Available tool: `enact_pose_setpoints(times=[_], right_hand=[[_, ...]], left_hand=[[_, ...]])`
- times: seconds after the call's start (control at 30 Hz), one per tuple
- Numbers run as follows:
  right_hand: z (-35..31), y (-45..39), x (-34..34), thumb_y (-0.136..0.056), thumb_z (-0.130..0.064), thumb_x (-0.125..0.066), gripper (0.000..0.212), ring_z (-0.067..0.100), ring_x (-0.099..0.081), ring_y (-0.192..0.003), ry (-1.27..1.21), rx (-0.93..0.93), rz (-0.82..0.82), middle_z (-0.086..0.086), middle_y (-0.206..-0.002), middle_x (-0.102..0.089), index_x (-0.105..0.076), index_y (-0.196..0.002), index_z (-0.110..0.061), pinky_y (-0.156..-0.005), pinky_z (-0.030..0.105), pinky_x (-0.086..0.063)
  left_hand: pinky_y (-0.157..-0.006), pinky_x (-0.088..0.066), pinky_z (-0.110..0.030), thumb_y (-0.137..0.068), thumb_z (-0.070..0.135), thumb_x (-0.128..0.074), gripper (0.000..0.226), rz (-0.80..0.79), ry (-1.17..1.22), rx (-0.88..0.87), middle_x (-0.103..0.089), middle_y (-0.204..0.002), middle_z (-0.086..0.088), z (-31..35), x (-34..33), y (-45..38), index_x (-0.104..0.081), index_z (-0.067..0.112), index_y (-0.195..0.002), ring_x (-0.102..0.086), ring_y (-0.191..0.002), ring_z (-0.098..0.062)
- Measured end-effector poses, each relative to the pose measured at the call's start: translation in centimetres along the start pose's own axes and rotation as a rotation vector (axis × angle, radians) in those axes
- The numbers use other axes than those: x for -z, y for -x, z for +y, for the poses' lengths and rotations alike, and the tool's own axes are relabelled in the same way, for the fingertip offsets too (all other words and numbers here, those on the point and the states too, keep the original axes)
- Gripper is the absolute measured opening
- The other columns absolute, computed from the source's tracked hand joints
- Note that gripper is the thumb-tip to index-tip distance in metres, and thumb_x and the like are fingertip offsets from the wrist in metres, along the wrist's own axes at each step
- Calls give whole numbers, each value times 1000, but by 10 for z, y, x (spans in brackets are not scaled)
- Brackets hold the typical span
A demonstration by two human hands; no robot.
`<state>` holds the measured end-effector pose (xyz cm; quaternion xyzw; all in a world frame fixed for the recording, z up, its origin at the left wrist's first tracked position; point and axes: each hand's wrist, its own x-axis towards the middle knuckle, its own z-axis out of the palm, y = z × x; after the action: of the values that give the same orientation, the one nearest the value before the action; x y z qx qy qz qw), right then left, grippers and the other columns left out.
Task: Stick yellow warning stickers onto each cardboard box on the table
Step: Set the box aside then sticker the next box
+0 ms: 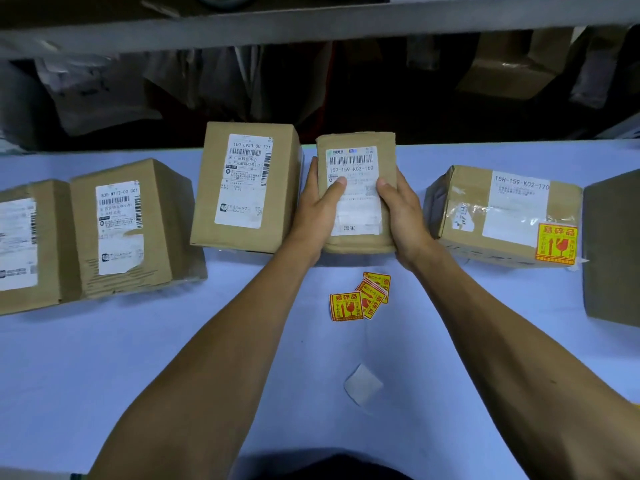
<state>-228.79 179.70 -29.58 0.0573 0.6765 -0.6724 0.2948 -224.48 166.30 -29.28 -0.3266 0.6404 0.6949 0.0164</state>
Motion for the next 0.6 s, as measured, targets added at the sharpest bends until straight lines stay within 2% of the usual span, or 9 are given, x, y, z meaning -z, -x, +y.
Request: enact_pose_setpoints(times=[0.13, 0.2, 0.43, 0.6], right_hand=[[-6, 43, -4, -99, -28, -48, 44, 10, -67, -112, -13, 38, 10, -9, -123, -70, -48, -143, -24, -91, 27, -55], [-4, 71, -5, -97, -31, -49, 49, 10, -66, -115, 4, 53, -2, -8, -127, -68, -46, -145, -25, -98, 33, -53], [35, 173, -25, -100, -29, -46, 50, 10, -61, -122, 83, 34, -69, -7, -137, -62, -40, -150, -26, -110, 42, -44], [74, 224, -48, -90, -46, -46, 61, 10, -57, -127, 189, -26, -102, -10, -141, -58, -39, -149, -34, -112, 42, -41]], left_hand=[[-104, -50, -40, -89, 35, -58, 63, 0, -20, -40, -64, -132, 7, 4, 8, 38, -37, 31, -149, -63, -118, -10], [-103, -50, -39, -88, 35, -58, 63, 7, -15, -68, -64, -132, 5, 1, 13, 67, -39, 28, -148, -62, -119, -12], [-84, -55, -21, -90, 29, -57, 46, 15, 36, -59, -72, -114, 16, -39, 49, 176, -51, 29, -136, -68, -107, -7], [-89, -55, -27, -89, 32, -57, 49, 70, -4, -11, -71, -116, 17, -80, 82, 230, -50, 32, -137, -68, -107, -7]])
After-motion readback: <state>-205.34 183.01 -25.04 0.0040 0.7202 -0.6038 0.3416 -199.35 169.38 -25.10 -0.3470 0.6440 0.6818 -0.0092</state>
